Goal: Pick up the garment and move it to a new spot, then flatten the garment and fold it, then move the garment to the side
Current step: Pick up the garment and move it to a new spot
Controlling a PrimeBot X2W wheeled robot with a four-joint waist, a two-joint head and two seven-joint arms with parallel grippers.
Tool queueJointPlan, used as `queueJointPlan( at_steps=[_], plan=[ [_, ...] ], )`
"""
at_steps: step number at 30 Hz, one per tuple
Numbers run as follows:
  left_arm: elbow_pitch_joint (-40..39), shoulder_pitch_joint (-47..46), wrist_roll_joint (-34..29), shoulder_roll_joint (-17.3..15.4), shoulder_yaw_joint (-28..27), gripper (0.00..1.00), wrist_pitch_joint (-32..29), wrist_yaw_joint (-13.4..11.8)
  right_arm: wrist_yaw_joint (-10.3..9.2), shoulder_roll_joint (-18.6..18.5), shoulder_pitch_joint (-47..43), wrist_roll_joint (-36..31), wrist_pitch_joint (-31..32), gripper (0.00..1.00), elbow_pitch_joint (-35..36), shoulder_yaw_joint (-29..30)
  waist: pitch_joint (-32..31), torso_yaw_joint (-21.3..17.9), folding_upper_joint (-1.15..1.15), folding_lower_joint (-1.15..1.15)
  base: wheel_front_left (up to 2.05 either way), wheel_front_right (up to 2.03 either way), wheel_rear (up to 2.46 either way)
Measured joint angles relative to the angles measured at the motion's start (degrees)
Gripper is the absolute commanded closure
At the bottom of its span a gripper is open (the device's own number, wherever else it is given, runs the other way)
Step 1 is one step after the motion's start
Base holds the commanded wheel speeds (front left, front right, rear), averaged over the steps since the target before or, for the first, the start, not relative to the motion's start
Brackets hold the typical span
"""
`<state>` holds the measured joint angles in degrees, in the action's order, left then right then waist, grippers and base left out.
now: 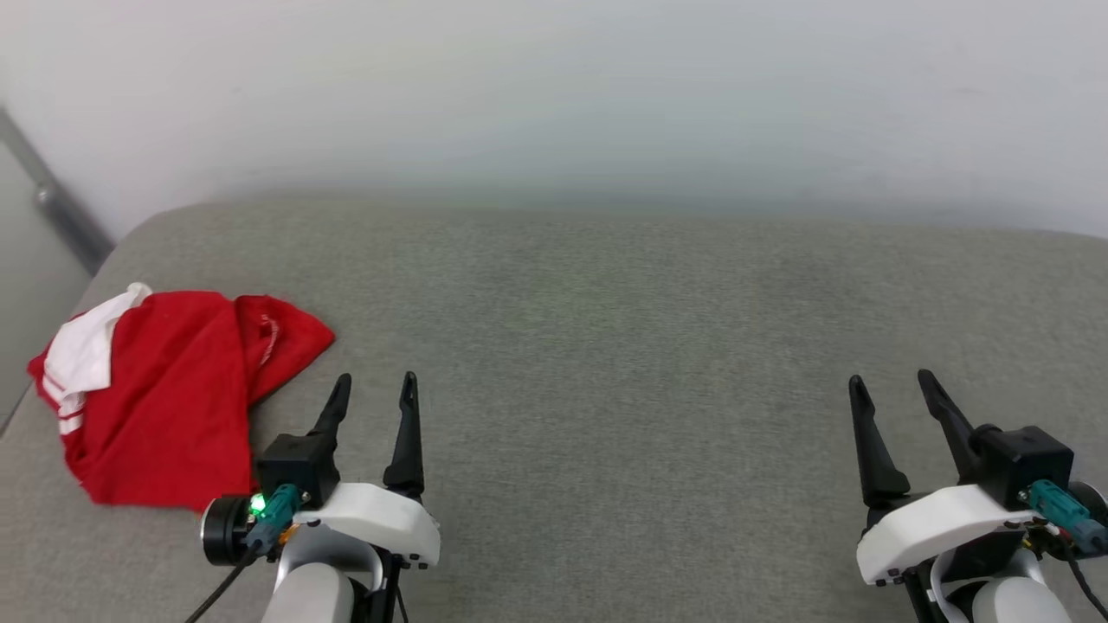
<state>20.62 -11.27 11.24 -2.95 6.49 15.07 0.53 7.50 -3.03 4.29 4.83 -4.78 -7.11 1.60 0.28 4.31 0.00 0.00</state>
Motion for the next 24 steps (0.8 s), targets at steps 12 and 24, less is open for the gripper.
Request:
queueJointPlan(
  at_steps=[12,24],
  plan=[
    [-1.78,-0.59,-1.32,-0.1,-2.88,0.0,0.01,-0.04,0.0,0.04,0.5,-0.08,0.11,0.0,2.24,-2.6,1.03,10.29,0.0,0.0,0.0,0.0,0.0],
    [-3.26,-0.54,-2.82,-1.41,-6.42,0.0,0.0,-0.27,0.01,0.09,1.91,-0.38,0.29,0.0,4.0,-5.01,2.2,20.99,0.0,0.0,0.0,0.0,0.0]
  ],
)
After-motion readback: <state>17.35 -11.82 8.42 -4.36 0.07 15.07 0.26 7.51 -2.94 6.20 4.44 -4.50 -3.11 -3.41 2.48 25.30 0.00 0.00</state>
